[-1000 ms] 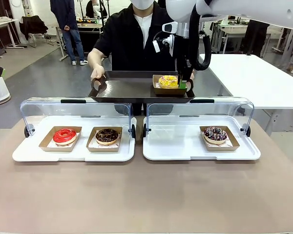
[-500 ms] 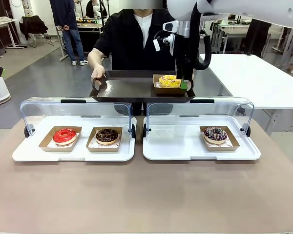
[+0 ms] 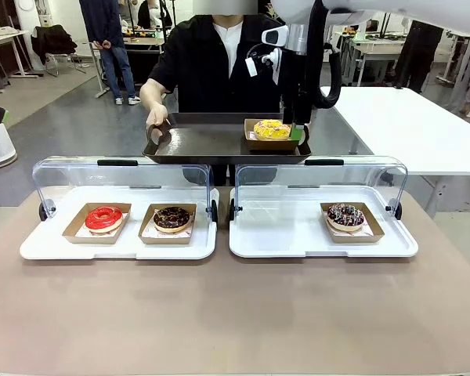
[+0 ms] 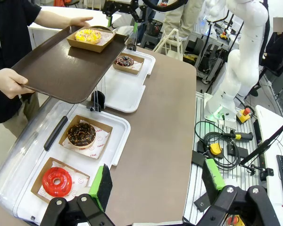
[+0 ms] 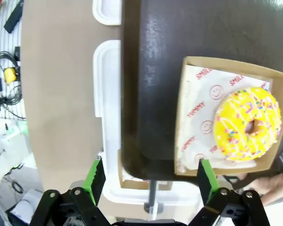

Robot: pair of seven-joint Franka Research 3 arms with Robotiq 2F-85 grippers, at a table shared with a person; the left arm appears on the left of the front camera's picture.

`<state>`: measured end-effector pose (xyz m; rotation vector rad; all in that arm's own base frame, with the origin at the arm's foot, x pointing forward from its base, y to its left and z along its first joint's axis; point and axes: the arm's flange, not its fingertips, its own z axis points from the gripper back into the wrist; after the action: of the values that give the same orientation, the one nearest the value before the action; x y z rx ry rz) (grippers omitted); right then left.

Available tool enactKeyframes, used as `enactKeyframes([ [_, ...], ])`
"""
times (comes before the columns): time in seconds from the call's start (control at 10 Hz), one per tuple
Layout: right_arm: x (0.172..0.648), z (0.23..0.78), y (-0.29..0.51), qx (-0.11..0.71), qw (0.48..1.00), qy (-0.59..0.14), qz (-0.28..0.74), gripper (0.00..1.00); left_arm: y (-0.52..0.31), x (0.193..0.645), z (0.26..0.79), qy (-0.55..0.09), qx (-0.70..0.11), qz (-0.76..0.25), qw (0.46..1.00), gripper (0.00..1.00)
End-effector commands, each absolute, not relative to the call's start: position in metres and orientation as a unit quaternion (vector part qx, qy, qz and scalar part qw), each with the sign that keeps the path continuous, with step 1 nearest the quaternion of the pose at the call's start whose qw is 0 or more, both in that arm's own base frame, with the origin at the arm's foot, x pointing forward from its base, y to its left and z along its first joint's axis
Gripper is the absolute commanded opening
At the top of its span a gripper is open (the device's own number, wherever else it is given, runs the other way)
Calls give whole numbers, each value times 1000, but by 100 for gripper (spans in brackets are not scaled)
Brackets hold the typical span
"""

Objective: Provide the desired donut to the person.
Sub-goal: Place the picked Paper togo box onto the Handle tray extended by the person.

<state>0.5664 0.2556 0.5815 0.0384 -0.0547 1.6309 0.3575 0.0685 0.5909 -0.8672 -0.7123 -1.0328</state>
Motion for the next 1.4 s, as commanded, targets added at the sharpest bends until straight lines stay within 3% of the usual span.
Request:
enactKeyframes([
  [0.0, 518, 589, 234, 18, 684, -50, 727, 100, 69, 358, 592, -333, -395, -471, 715, 100],
  [0.3, 484, 589, 200, 9, 711, -99, 696, 100, 69, 358, 592, -333, -395, -471, 715, 100],
  [1.3, 482, 574, 182, 3, 729, -79, 680, 100, 69, 358, 592, -333, -395, -471, 715, 100],
])
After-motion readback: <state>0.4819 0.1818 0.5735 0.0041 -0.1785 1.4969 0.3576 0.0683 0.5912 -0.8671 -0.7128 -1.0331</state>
